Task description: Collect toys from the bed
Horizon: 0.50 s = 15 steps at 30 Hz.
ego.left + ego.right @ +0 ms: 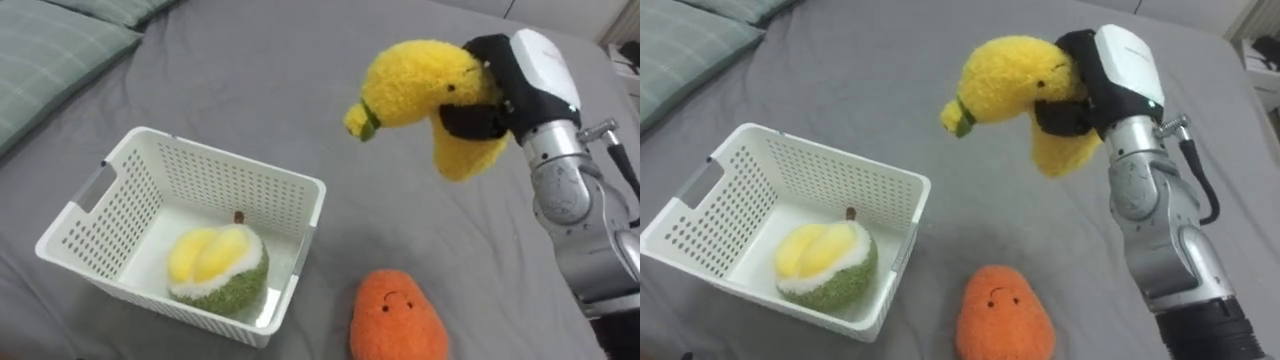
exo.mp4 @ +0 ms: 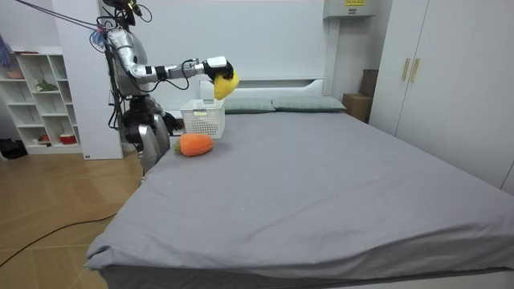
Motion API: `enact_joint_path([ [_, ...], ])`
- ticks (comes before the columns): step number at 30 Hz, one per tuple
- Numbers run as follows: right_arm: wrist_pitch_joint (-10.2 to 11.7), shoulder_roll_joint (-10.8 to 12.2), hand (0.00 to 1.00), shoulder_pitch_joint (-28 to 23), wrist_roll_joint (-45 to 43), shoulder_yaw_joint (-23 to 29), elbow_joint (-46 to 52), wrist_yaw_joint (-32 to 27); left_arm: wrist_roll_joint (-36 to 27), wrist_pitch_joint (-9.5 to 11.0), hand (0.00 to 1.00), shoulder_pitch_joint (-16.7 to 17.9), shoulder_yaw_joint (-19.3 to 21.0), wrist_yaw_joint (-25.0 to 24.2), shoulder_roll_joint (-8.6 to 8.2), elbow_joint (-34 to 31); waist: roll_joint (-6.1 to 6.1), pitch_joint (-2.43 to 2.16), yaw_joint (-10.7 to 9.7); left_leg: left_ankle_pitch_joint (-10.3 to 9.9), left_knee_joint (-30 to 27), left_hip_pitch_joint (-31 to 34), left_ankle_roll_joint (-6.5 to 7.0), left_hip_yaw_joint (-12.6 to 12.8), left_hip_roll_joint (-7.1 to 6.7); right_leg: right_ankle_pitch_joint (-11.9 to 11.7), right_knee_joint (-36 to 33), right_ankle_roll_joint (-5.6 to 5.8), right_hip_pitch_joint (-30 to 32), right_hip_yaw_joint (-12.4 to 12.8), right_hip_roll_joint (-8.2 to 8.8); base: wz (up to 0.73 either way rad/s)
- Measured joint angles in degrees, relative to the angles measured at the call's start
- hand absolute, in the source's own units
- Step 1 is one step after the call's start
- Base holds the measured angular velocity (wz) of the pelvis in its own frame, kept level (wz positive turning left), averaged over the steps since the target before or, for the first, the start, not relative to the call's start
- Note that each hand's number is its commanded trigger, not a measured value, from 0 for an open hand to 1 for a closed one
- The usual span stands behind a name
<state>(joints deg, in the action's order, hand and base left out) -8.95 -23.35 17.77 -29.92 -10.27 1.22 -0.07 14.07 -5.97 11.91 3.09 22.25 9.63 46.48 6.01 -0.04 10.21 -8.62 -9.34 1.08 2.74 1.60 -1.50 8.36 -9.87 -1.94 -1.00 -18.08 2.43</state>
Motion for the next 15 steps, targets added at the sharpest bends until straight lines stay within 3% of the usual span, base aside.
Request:
enact_joint_path([
  [3,0.0,3.3,1.00,0.5,-0.1,-0.9,0.7,2.5,0.7,0.0,0.00,-0.6,0.0,-0.4,-0.25,0.2,-0.01,0.03,1.3,0.0,0.1,-0.5,-0.01,-0.1,0.01,0.0,0.0,0.00,-0.1,-0.1,-0.02,0.01],
  [10,-1.8,6.3,1.00,3.2,-0.8,-5.9,1.2,7.2,4.0,-0.4,0.00,-1.0,-0.3,-0.3,-1.07,0.2,0.21,0.29,4.4,0.0,0.9,-0.5,0.09,-0.7,-0.16,0.1,0.2,0.24,-0.3,-1.0,0.14,0.05],
  [14,-3.0,8.9,1.00,4.6,-2.4,-11.5,1.0,9.3,6.1,-1.3,0.00,-1.8,-1.5,-0.4,-1.08,0.5,0.98,1.35,6.0,0.0,1.0,-0.7,0.09,-1.8,-0.24,0.2,0.4,0.36,-0.9,-1.6,0.08,0.12],
  [15,-3.3,9.3,0.82,4.6,-2.4,-12.7,0.6,10.4,6.7,-1.5,0.00,-2.4,-1.5,-0.4,-1.22,0.8,1.20,1.47,6.9,0.0,1.0,-0.7,0.09,-2.0,-0.26,0.2,0.4,0.36,-0.9,-2.2,0.13,0.10],
])
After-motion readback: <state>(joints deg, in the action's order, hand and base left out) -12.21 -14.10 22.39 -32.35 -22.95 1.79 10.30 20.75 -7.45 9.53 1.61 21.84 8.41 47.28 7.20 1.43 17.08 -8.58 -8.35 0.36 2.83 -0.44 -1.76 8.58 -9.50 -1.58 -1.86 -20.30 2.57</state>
